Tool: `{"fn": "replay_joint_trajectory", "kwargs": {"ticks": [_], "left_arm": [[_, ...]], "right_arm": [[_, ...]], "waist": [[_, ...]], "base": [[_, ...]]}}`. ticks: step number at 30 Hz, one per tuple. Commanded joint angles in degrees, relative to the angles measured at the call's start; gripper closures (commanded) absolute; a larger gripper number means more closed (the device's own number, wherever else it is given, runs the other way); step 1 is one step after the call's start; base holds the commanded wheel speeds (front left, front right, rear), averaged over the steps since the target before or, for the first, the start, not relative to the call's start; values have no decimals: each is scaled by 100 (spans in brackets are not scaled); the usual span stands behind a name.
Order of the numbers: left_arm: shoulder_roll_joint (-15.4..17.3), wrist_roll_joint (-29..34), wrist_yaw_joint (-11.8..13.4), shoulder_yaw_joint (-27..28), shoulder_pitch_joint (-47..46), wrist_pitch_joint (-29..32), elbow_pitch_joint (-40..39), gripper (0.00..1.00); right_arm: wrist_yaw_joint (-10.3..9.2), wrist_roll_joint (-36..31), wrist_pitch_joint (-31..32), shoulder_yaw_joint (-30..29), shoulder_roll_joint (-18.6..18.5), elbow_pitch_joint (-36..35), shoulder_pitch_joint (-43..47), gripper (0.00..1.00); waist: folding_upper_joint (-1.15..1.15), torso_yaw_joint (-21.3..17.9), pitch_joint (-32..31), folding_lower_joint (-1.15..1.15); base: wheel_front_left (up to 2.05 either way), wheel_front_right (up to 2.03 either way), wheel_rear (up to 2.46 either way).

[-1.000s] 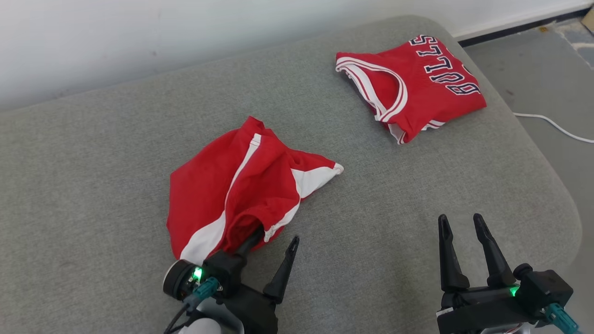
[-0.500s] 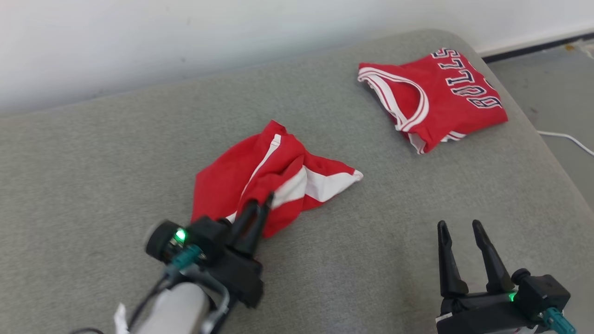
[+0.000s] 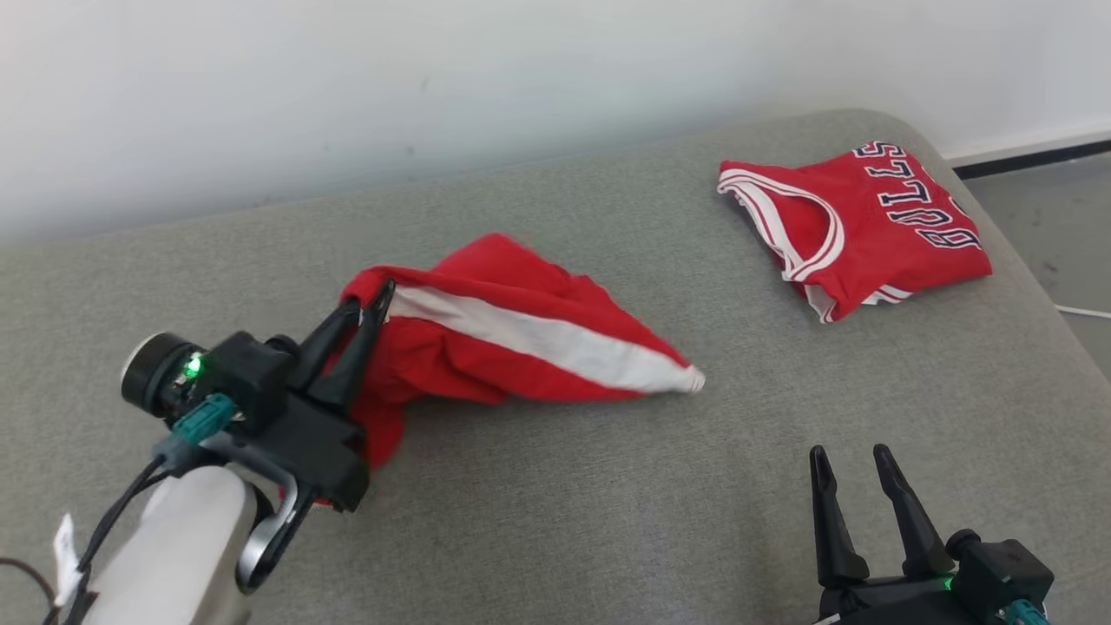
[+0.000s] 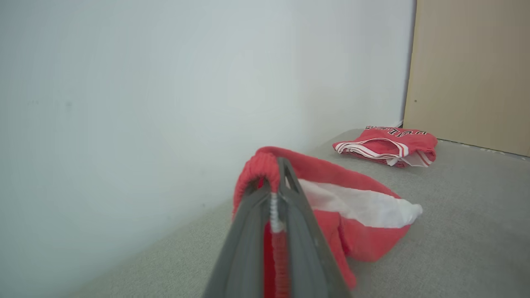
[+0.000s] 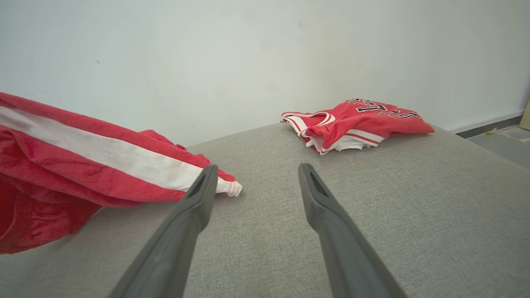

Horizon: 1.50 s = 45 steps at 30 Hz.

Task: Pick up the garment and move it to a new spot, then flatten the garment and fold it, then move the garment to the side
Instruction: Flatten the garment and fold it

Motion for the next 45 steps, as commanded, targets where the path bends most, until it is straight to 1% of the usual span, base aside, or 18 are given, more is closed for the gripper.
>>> {"fn": "replay_joint_trajectory", "kwargs": {"ticks": [1,4,10,16,19,22,25,27,30,31,32,41,45], "left_arm": [[34,-86,13,-1,163,13,-107,100],[85,-152,64,-61,499,25,-271,100],[-88,-374,420,-25,1491,-19,-683,100],[-190,-644,642,53,2396,-50,-902,100],[-122,-643,746,148,2705,-54,-872,100],[-130,-730,788,259,2869,-62,-849,100],[-20,-757,830,466,3054,-64,-715,100],[46,-757,812,637,3113,-66,-584,100],[-34,-757,830,864,3179,-67,-487,100],[-52,-736,834,933,3192,-67,-476,60],[-99,-758,815,1002,3192,-68,-485,0],[-394,-477,818,1796,3164,-68,-881,0],[-624,-282,803,2115,3263,-63,-1125,0]], "right_arm": [[-17,44,0,-3,1,-16,27,0],[-17,58,0,13,3,-11,43,0],[-17,64,0,-49,3,-32,50,0],[-17,27,1,-94,4,-21,-21,0],[-17,25,0,-80,3,0,-58,0],[-17,24,0,-73,1,18,-74,0],[-17,35,1,-48,1,43,-83,0],[-17,42,1,-47,-6,55,-93,0],[-17,57,0,-32,-22,71,-85,0],[-17,63,0,-23,-25,80,-78,0],[-17,69,0,-19,-27,87,-69,0],[-17,59,0,-69,-84,125,6,0],[-17,47,0,-56,-118,140,19,0]], "waist": [[0,45,5,0],[0,103,26,0],[0,277,82,0],[0,530,138,0],[0,646,143,0],[0,704,138,0],[0,760,130,0],[0,780,128,0],[0,794,110,0],[0,791,102,0],[0,788,93,0],[0,766,-46,0],[0,757,-145,0]], "base": [[0,0,0],[0,0,0],[0,0,0],[0,0,0],[0,0,0],[0,0,0],[0,0,0],[0,0,0],[0,0,0],[0,0,0],[0,0,0],[0,0,0],[0,0,0]]}}
